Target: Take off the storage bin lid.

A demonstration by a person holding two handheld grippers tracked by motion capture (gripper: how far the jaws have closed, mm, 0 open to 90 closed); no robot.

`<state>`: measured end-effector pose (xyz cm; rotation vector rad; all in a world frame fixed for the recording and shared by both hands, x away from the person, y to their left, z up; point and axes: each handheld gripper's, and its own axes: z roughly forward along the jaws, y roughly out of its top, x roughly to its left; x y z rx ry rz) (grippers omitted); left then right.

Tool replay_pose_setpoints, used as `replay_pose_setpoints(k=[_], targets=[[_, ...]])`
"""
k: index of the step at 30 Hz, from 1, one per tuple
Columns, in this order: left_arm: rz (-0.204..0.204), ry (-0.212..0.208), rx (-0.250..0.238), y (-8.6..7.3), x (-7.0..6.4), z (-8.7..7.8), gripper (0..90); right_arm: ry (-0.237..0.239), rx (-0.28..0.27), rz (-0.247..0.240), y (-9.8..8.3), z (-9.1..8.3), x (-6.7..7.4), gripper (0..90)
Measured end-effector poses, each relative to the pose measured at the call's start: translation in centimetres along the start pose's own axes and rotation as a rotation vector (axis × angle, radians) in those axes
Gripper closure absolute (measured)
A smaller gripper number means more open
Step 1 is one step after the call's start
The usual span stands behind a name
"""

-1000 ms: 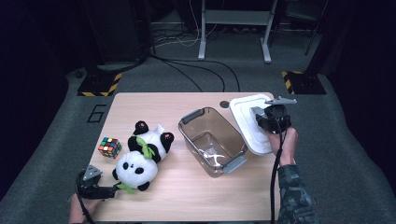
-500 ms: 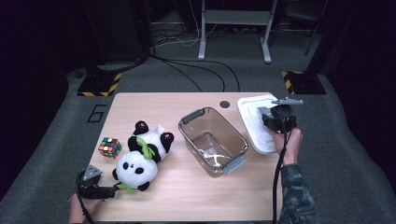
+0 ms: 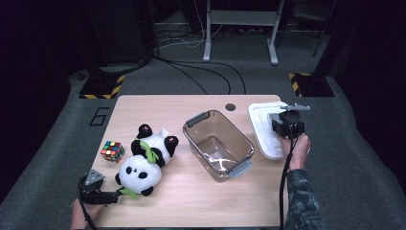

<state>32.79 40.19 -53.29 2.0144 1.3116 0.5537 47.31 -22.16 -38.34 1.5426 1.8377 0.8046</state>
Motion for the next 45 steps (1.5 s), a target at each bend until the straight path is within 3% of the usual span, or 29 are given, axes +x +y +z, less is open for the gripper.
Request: replay_pose_setpoints(k=[35, 45], targets=[[0.000, 0.000, 0.000, 0.0, 0.0, 0.0, 0.0, -0.045, 0.063, 0.115, -3.9, 4.9, 0.0, 66.5], [0.001, 0.000, 0.000, 0.0, 0.0, 0.0, 0.0, -0.071, 0.073, 0.108, -5.0, 6.4, 0.5, 66.5]])
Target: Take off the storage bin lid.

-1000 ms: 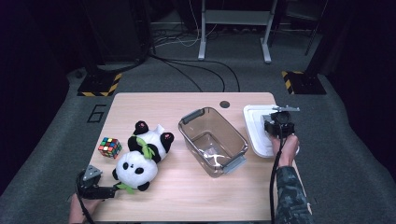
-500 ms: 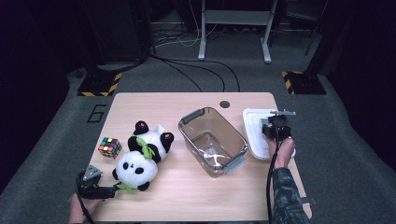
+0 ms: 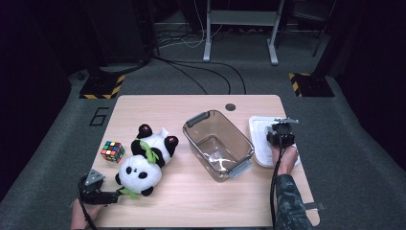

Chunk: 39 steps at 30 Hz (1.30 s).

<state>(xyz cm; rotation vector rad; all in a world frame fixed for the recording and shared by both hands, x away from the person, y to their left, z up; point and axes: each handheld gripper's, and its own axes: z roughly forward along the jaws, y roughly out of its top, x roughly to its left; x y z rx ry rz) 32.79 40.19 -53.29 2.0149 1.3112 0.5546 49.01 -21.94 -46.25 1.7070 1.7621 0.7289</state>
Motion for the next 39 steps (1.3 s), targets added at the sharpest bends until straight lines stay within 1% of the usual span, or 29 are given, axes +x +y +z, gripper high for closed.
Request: replay_pose_setpoints(k=[6, 11, 14, 19, 20, 23, 26, 27, 28, 30, 31, 32, 33, 35, 36, 37, 38, 39], targets=[[0.000, 0.000, 0.000, 0.0, 0.0, 0.0, 0.0, 0.005, 0.007, -0.005, -0.4, 0.8, 0.3, 66.5], [0.000, 0.000, 0.001, 0.0, 0.0, 0.0, 0.0, 0.000, 0.017, -0.013, -0.7, 1.5, 0.4, 66.4], [0.000, 0.000, 0.000, 0.0, 0.0, 0.0, 0.0, -0.002, 0.020, -0.004, -0.8, 1.9, 0.5, 66.3], [0.000, 0.000, 0.000, 0.0, 0.0, 0.0, 0.0, -0.005, 0.027, -0.020, -1.0, 2.3, 0.6, 66.3], [0.000, 0.000, 0.000, 0.0, 0.0, 0.0, 0.0, -0.008, 0.029, -0.017, -1.1, 2.3, 0.7, 66.3], [0.000, 0.000, 0.000, 0.0, 0.0, 0.0, 0.0, -0.004, 0.035, -0.023, -1.3, 2.6, 0.6, 66.1], [0.000, 0.000, 0.000, 0.0, 0.0, 0.0, 0.0, 0.006, 0.043, -0.021, -1.4, 2.8, 0.5, 65.1], [0.000, 0.000, 0.000, 0.0, 0.0, 0.0, 0.0, 0.008, 0.043, -0.025, -1.5, 2.7, 0.4, 63.6], [0.000, 0.000, 0.000, 0.0, 0.0, 0.0, 0.0, 0.009, 0.040, -0.012, -1.4, 2.6, 0.5, 61.0], [0.000, 0.000, 0.000, 0.0, 0.0, 0.0, 0.0, 0.018, 0.036, -0.012, -1.3, 2.3, 0.4, 55.8], [0.000, 0.000, 0.000, 0.0, 0.0, 0.0, 0.0, 0.023, 0.034, -0.011, -1.3, 2.1, 0.2, 49.9], [0.000, 0.000, 0.000, 0.0, 0.0, 0.0, 0.0, 0.030, 0.036, -0.003, -1.2, 1.9, 0.1, 45.1], [0.000, 0.000, 0.000, 0.0, 0.0, 0.0, 0.0, 0.037, 0.031, -0.002, -1.3, 1.7, 0.0, 41.6], [0.000, 0.000, 0.000, 0.0, 0.0, 0.0, 0.0, 0.048, 0.026, 0.000, -1.3, 1.2, -0.3, 31.5], [0.000, 0.000, 0.000, 0.0, 0.0, 0.0, 0.0, 0.066, 0.020, -0.003, -1.4, 0.7, -0.4, 24.8], [0.000, 0.000, 0.000, 0.0, 0.0, 0.0, 0.0, 0.066, 0.020, -0.003, -1.4, 0.7, -0.4, 24.8], [0.000, 0.000, 0.000, 0.0, 0.0, 0.0, 0.0, 0.065, 0.017, -0.008, -1.5, 0.4, -0.5, 22.0], [0.000, 0.000, 0.000, 0.0, 0.0, 0.0, 0.0, 0.079, 0.012, -0.014, -1.6, 0.0, -0.6, 19.2]])
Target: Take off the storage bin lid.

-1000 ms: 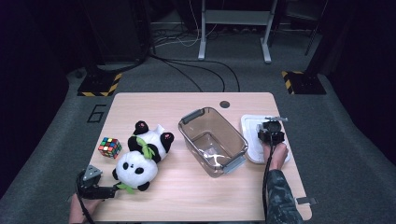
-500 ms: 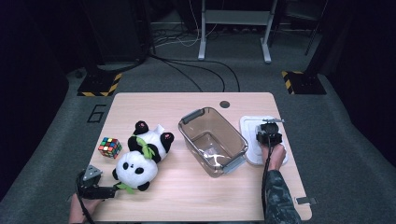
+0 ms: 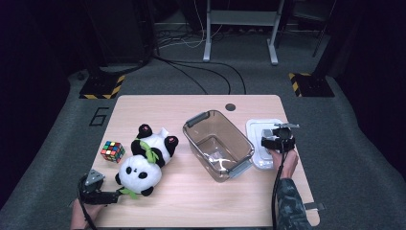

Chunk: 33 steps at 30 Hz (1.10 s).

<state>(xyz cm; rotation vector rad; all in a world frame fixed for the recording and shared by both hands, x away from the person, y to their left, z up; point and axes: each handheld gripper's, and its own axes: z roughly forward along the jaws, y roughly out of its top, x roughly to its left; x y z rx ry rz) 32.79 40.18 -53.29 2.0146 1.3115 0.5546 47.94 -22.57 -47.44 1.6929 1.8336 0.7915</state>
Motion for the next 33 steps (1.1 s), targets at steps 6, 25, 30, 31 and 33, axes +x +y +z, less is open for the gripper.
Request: replay_pose_setpoints(k=[6, 25, 30, 31, 33], targets=[[0.000, 0.000, 0.000, 0.0, 0.0, 0.0, 0.0, 0.025, -0.026, -0.025, -0.6, -2.0, -0.5, 9.9], [0.000, 0.000, 0.000, 0.0, 0.0, 0.0, 0.0, 0.065, -0.054, -0.080, -4.4, -6.2, -0.2, 0.0], [-0.001, 0.001, -0.001, 0.0, 0.0, 0.0, 0.0, 0.078, -0.058, -0.084, -5.2, -6.7, 0.0, 0.0], [0.000, 0.001, 0.000, 0.0, 0.0, 0.0, 0.0, 0.083, -0.058, -0.083, -5.5, -6.8, 0.1, 0.0], [0.000, 0.001, 0.000, 0.0, 0.0, 0.0, 0.0, 0.085, -0.057, -0.086, -6.0, -7.0, 0.3, 0.0]])
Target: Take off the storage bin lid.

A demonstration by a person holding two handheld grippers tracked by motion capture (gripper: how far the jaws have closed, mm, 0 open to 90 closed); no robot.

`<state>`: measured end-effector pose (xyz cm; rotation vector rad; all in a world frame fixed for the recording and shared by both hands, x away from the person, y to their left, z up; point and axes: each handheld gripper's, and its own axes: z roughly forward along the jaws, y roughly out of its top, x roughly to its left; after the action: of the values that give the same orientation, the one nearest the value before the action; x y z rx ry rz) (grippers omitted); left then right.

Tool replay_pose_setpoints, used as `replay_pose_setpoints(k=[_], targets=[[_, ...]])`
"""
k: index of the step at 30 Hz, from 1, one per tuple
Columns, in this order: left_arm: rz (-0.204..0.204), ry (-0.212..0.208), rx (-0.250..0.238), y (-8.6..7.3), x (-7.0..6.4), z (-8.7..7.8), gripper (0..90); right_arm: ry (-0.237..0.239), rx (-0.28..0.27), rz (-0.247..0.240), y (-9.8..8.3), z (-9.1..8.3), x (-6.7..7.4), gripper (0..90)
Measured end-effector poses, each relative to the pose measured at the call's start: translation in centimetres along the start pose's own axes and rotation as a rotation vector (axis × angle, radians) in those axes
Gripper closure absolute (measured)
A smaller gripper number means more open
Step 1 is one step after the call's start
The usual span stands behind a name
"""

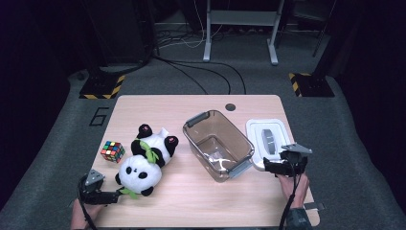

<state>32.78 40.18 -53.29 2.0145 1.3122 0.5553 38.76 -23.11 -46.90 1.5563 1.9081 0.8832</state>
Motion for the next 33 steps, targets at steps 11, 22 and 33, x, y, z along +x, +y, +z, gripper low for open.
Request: replay_pose_setpoints(k=[11, 22, 33], targets=[[0.000, 0.000, 0.000, 0.0, 0.0, 0.0, 0.0, 0.020, 0.009, 0.022, -3.4, -0.2, 0.7, 0.0], [-0.001, 0.000, -0.001, 0.0, 0.0, 0.0, 0.0, 0.019, 0.026, 0.011, -6.2, -0.1, 1.3, 0.0], [-0.001, 0.000, 0.000, 0.0, 0.0, 0.0, 0.0, 0.004, 0.042, -0.010, -7.5, 0.2, 1.7, 0.0]])
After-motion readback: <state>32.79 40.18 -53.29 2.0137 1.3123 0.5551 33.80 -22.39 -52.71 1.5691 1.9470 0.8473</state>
